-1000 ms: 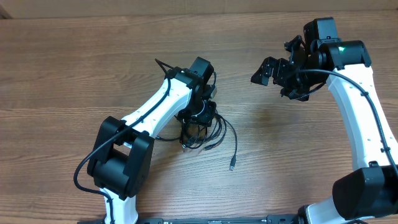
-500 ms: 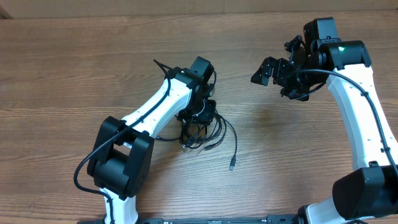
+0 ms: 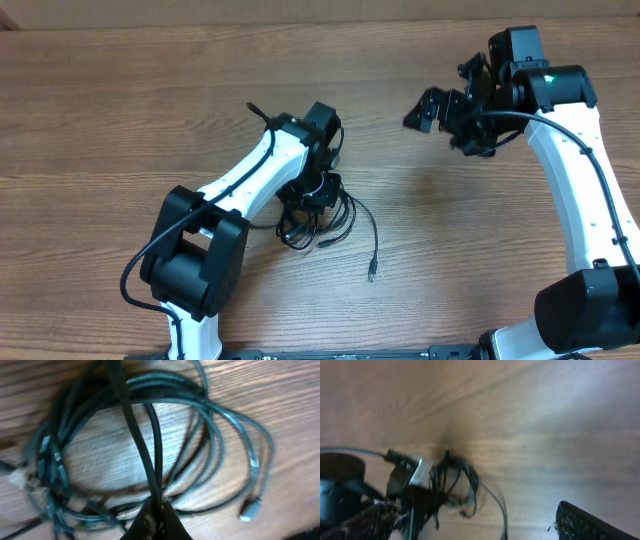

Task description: Untangle cables

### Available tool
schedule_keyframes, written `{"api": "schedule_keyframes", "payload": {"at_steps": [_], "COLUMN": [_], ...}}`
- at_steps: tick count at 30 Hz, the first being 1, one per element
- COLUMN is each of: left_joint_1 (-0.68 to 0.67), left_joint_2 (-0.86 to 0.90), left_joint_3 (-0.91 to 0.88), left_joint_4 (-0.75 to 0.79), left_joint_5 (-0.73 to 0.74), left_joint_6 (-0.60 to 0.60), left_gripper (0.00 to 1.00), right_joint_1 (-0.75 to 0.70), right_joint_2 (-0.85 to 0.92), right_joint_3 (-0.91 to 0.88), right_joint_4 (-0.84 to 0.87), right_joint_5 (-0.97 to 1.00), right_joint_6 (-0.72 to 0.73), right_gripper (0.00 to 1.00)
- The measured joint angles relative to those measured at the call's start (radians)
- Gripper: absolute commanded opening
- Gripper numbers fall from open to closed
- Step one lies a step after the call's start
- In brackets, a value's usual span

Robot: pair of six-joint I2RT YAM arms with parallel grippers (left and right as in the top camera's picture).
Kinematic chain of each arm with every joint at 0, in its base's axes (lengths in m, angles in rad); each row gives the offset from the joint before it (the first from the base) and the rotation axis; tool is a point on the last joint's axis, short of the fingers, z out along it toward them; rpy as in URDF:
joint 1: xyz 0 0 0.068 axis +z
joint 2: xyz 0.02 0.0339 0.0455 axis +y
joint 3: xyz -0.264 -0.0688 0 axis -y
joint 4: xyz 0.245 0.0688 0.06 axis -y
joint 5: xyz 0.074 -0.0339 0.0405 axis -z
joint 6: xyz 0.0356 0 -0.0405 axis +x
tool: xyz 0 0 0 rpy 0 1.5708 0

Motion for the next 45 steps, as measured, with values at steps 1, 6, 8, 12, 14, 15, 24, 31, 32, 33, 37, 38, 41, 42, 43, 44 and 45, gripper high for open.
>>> {"api": "schedule_keyframes", "payload": {"at_steps": [1, 6, 8, 12, 14, 15, 24, 31, 32, 33, 37, 38, 41, 42, 43, 44, 45], "left_joint_1": [0.006, 0.047, 0.065, 0.105, 0.122, 0.135, 0.188, 0.207, 0.208, 0.208, 0.209, 0.211, 0.217, 0.221, 0.222, 0.221, 0.221], "left_joint_2": [-0.002, -0.058, -0.105, -0.161, -0.162, -0.162, -0.162, -0.162, -0.162, -0.162, -0.162, -0.162, -0.162, -0.162, -0.162, -0.162, -0.162], "left_joint_3": [0.046, 0.259, 0.330, 0.363, 0.363, 0.363, 0.363, 0.363, 0.363, 0.363, 0.363, 0.363, 0.363, 0.363, 0.363, 0.363, 0.363], "left_joint_4": [-0.031, -0.151, -0.180, -0.203, -0.203, -0.203, -0.185, -0.172, -0.166, -0.162, -0.119, -0.107, -0.073, -0.060, -0.054, -0.049, -0.043], "left_joint_5": [0.002, 0.008, 0.018, 0.079, 0.117, 0.161, 0.364, 0.420, 0.423, 0.427, 0.475, 0.488, 0.503, 0.506, 0.506, 0.506, 0.509], "left_joint_6": [0.000, 0.003, 0.003, 0.016, 0.045, 0.079, 0.285, 0.333, 0.337, 0.337, 0.340, 0.340, 0.322, 0.314, 0.310, 0.310, 0.307], "left_gripper": [0.04, 0.04, 0.04, 0.04, 0.04, 0.04, 0.04, 0.04, 0.04, 0.04, 0.04, 0.04, 0.05, 0.07, 0.11, 0.23, 0.33], "right_joint_1": [0.000, 0.000, 0.000, 0.000, 0.000, 0.003, 0.117, 0.162, 0.161, 0.163, 0.179, 0.191, 0.209, 0.208, 0.201, 0.187, 0.175], "right_joint_2": [0.000, 0.000, 0.000, 0.000, 0.000, 0.000, 0.035, 0.139, 0.140, 0.140, 0.140, 0.142, 0.144, 0.144, 0.144, 0.144, 0.144], "right_joint_3": [0.000, 0.000, 0.000, 0.000, 0.000, 0.000, 0.000, -0.002, -0.002, -0.002, -0.002, -0.002, -0.002, -0.002, -0.002, -0.002, -0.002], "right_joint_4": [0.013, 0.074, 0.109, 0.150, 0.156, 0.156, 0.116, 0.160, 0.174, 0.186, 0.216, 0.224, 0.257, 0.270, 0.281, 0.295, 0.300], "right_joint_5": [0.000, -0.023, -0.057, -0.164, -0.265, -0.307, -0.360, -0.250, -0.238, -0.231, -0.219, -0.213, -0.205, -0.206, -0.207, -0.216, -0.220], "right_joint_6": [0.007, 0.018, 0.020, -0.014, -0.070, -0.101, -0.224, -0.240, -0.241, -0.242, -0.248, -0.243, -0.244, -0.230, -0.213, -0.192, -0.184], "right_gripper": [1.00, 0.83, 0.77, 0.71, 0.69, 0.68, 0.66, 0.56, 0.54, 0.52, 0.20, 0.09, 0.04, 0.04, 0.04, 0.04, 0.04]}}
